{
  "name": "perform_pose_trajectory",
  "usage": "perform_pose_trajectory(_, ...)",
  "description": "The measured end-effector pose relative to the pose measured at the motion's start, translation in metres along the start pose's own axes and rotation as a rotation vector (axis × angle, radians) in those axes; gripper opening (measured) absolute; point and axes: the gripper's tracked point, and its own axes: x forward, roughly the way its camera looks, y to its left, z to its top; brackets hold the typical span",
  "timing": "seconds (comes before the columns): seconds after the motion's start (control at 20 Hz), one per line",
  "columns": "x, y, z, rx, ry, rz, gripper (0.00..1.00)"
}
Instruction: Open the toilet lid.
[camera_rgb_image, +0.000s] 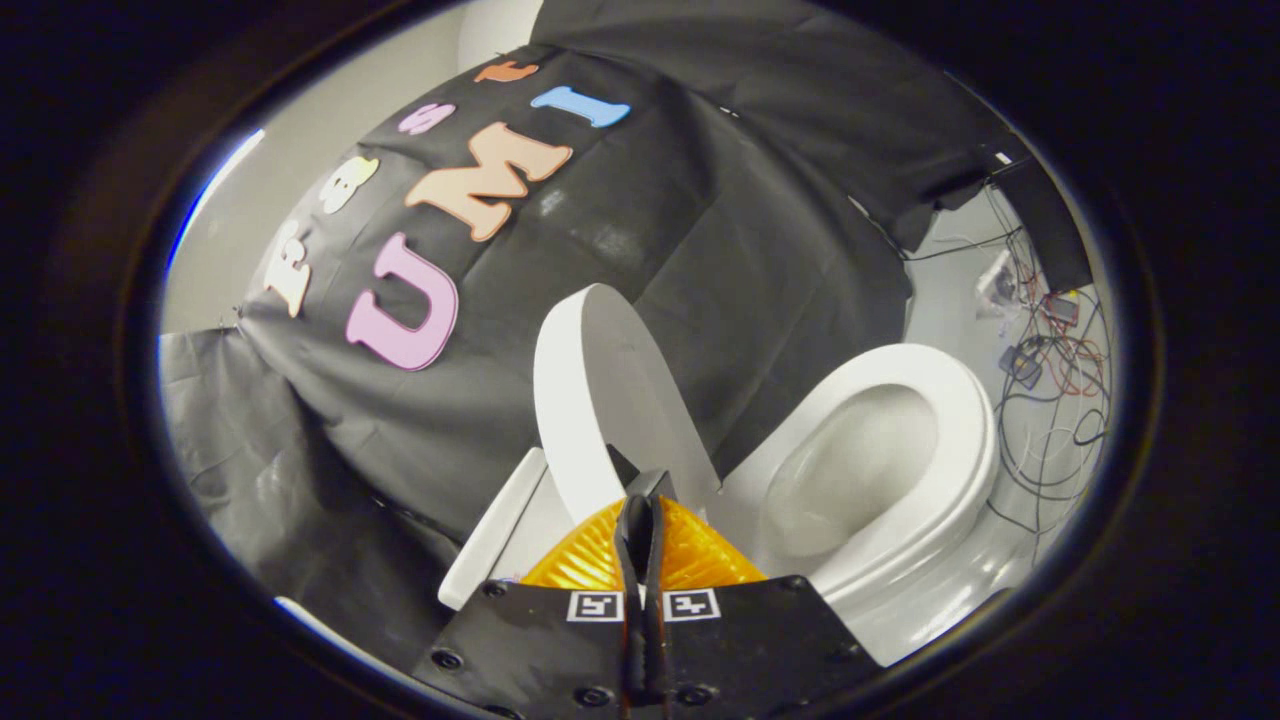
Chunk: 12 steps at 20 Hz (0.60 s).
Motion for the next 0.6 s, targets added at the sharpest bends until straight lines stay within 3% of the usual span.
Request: perform_pose_trajectory(0.6,0.013,0.076,-0.043,-0.191,0.094,0.078,0.00)
